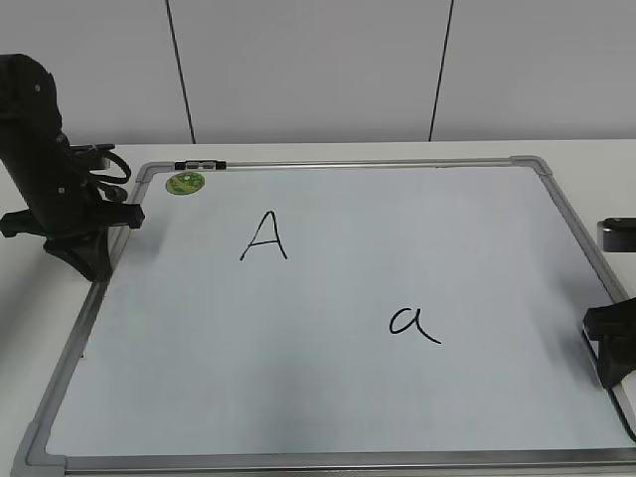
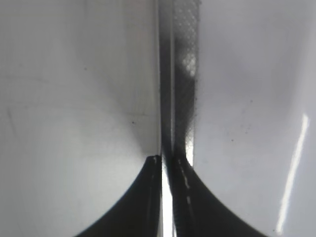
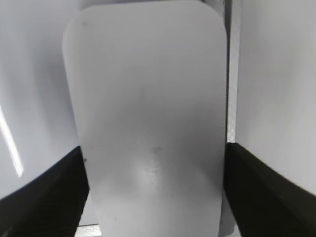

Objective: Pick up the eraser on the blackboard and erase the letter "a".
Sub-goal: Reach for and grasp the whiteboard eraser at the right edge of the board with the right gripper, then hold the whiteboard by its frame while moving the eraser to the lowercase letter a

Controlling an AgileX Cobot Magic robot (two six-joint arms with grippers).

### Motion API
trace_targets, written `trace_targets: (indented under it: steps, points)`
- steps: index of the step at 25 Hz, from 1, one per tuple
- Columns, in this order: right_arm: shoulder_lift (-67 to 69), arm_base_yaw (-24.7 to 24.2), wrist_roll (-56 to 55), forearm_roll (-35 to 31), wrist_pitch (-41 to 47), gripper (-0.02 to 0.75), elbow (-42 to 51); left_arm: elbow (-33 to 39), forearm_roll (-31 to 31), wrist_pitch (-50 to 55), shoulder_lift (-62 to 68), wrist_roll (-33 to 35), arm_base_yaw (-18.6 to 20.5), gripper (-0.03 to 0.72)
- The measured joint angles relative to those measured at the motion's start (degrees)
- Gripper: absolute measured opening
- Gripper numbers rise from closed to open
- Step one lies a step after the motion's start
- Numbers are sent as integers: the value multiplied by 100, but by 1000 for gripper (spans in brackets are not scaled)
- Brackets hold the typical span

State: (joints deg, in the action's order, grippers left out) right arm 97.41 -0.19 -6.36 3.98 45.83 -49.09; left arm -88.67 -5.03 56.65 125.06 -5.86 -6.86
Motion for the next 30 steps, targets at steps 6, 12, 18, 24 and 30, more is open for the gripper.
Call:
trace_targets:
  steps: [6,12,18,24,30]
  points:
    - [0,0,10,10,-11,536,-9,0,0,0,0,0,0,27]
    - [0,0,10,10,-20,525,-9,0,-5,0,0,0,0,27]
    - [0,0,10,10,-20,524,-9,0,-14,0,0,0,0,27]
    - [50,0,159,-553,684,524,-511,0,-41,4,0,0,0,27]
    - [147,26,636,-1332,1630,524,-1426,0,-54,4,0,0,0,27]
